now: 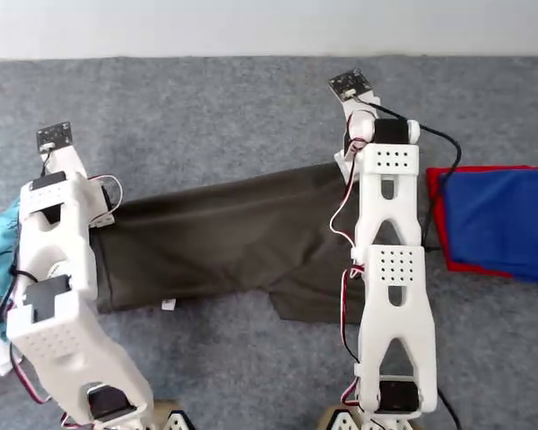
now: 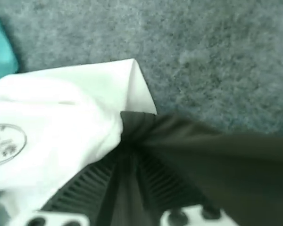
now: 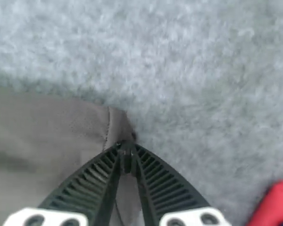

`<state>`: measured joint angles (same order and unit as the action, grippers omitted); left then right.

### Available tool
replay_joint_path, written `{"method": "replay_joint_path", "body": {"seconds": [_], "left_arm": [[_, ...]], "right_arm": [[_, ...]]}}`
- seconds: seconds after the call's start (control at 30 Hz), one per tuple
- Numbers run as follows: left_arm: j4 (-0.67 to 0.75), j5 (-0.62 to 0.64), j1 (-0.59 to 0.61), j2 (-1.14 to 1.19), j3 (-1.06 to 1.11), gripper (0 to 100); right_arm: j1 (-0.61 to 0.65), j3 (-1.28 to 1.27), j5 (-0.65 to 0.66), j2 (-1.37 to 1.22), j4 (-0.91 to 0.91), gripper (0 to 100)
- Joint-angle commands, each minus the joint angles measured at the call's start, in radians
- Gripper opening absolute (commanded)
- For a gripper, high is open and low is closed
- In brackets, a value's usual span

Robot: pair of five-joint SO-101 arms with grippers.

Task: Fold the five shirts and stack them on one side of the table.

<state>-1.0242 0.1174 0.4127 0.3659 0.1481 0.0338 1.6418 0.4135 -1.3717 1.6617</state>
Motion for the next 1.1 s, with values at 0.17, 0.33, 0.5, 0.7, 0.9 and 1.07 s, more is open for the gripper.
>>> {"method": "replay_joint_path", "body": {"seconds": [0.17, 0.33, 0.5, 0.7, 0.9, 1.07], "left_arm": [[-0.052, -0.002, -0.158, -0.397, -0.025, 1], [-0.215, -0.115, -0.178, -0.462, -0.025, 1], [-0.307, -0.209, -0.163, -0.635, 0.062, 1], [-0.180, -0.301, -0.158, -1.048, 0.473, 2], [-0.121, -0.316, -0.143, -1.163, 0.719, 2], [-0.110, -0.318, -0.135, -1.163, 0.757, 2]], "right_arm": [[0.030, 0.040, -0.003, 0.263, 0.104, 0.9], [0.025, 0.037, -0.003, 0.337, 0.117, 0.9], [0.024, 0.034, -0.005, 0.394, 0.134, 0.9], [0.067, 0.032, -0.008, 0.472, 0.137, 0.9], [0.074, 0.031, -0.008, 0.553, 0.139, 0.9], [0.074, -0.121, -0.006, 0.668, 0.140, 0.9]]}}
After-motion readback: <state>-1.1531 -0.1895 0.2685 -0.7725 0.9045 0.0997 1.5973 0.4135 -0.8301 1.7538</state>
